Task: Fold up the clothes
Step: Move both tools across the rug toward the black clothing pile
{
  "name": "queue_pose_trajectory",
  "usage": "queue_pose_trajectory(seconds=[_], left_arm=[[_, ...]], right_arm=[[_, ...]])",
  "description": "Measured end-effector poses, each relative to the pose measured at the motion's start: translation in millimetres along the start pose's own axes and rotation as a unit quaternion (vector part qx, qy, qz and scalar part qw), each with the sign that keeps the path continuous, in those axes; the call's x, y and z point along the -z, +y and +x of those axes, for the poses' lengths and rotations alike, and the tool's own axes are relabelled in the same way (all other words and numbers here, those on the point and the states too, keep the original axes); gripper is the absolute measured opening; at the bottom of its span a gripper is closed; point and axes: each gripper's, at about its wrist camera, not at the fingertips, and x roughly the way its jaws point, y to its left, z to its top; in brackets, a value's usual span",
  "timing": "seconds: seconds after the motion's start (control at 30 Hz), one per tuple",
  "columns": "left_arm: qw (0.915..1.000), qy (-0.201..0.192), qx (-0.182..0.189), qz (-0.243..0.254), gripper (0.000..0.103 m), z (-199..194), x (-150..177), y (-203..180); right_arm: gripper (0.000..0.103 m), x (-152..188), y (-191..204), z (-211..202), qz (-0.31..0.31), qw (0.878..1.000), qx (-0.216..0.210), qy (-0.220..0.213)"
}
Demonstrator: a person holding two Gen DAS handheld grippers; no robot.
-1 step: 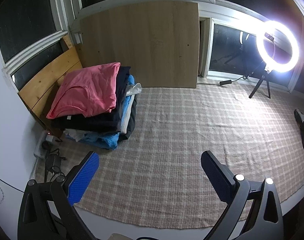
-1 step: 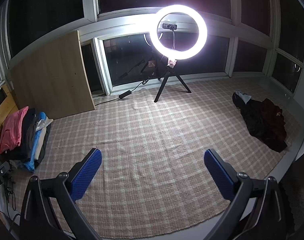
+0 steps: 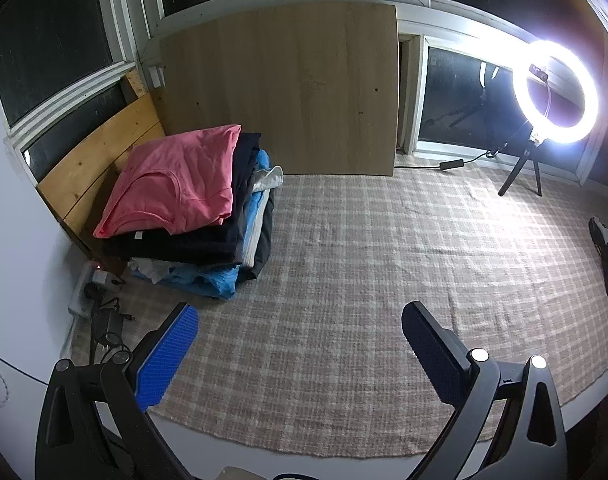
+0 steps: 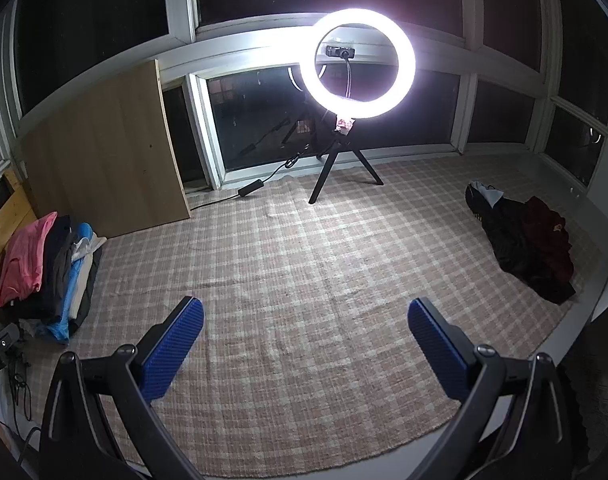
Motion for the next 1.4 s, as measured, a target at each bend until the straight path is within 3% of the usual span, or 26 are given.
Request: queue_pose_trajectory(seconds=[0.3,0.57,0.97,1.13,1.4], left_arm=[[0.9998,-0.001,-0.011,0.016,0.102,0,-1,-5],[0.9994,-0.001,0.009,0.033,0.102,7,1,-12],[0.9932,-0.01,0.062,0.098,0.102,20,-4,-50],[0.9847,-0.017,0.102,0.141,0.102,23,-7,-70],[0.9762,-0.014,0.138,0.166,0.102,28,-14,-94]], right_arm=[[0.103,2,5,3,-0.006,1.0,0.011,0.003],[0.103,5,10,8,-0.002,1.0,0.02,0.001],[0.103,12,-17,-2,0.032,0.997,0.064,0.0],[0.103,15,-29,-9,0.049,0.995,0.087,0.0],[0.103,17,-47,-19,0.077,0.99,0.119,-0.003]])
